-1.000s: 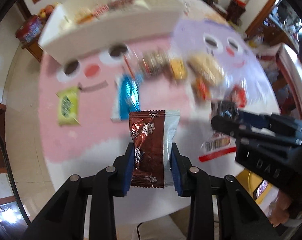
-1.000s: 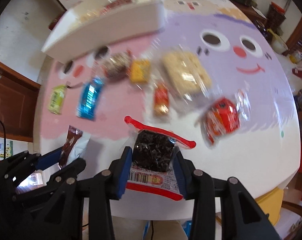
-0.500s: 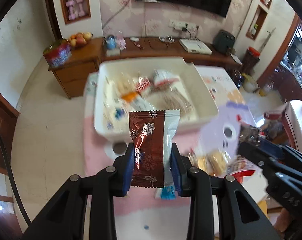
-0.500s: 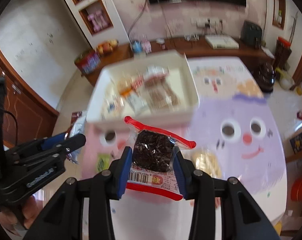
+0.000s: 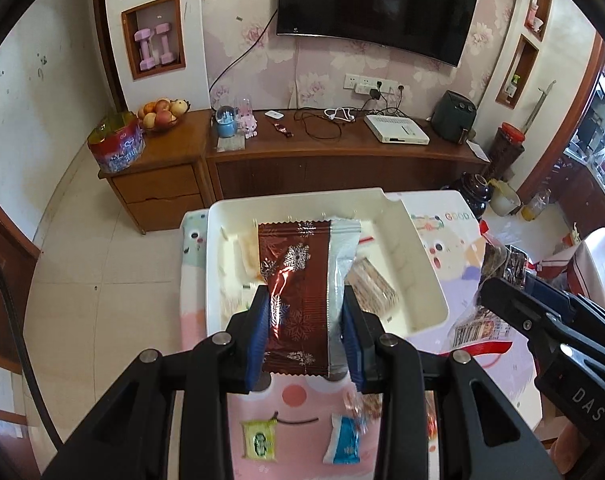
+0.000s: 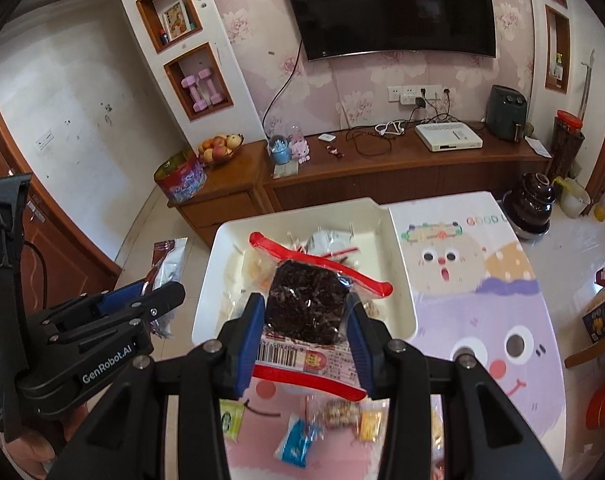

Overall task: Organize snacks
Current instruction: 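Carry both packs over the white tray, then open both grippers to release the packs into the tray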

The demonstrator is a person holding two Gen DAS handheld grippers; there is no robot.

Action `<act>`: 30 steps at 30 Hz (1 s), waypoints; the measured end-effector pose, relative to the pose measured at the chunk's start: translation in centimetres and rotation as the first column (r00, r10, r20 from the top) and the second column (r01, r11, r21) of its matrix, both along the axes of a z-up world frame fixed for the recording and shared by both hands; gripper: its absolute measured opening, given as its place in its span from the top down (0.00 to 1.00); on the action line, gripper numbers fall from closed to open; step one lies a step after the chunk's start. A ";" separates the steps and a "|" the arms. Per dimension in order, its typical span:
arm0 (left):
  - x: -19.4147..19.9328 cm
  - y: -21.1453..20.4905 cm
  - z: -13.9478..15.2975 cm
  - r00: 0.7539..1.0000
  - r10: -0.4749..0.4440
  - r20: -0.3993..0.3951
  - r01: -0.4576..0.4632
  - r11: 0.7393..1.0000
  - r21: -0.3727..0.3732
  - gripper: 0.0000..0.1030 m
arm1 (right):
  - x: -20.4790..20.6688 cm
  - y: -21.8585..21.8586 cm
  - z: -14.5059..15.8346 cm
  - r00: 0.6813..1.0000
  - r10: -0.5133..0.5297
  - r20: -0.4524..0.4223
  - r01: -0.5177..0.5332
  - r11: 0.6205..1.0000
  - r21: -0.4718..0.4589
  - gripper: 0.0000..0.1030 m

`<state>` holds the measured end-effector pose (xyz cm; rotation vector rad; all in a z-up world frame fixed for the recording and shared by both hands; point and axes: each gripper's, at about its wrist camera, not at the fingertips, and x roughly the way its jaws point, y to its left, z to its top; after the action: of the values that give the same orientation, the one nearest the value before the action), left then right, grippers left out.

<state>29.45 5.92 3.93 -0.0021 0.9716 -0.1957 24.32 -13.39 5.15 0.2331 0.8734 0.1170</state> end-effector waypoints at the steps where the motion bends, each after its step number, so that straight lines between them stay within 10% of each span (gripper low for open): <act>1: 0.1 0.0 -0.2 1.000 0.000 0.001 0.000 1.000 0.001 0.69 | 0.4 0.0 0.1 1.000 -0.003 0.001 0.003 1.000 -0.001 0.60; 30: 9.2 -1.6 -6.0 0.997 0.051 -0.060 -0.047 0.996 0.074 0.68 | 11.5 0.8 -4.1 0.994 -0.043 -0.096 0.037 0.998 -0.059 0.60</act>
<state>38.69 4.31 -2.10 0.0349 1.0394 -0.1156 35.85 -12.58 1.02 0.2040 0.9670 0.0437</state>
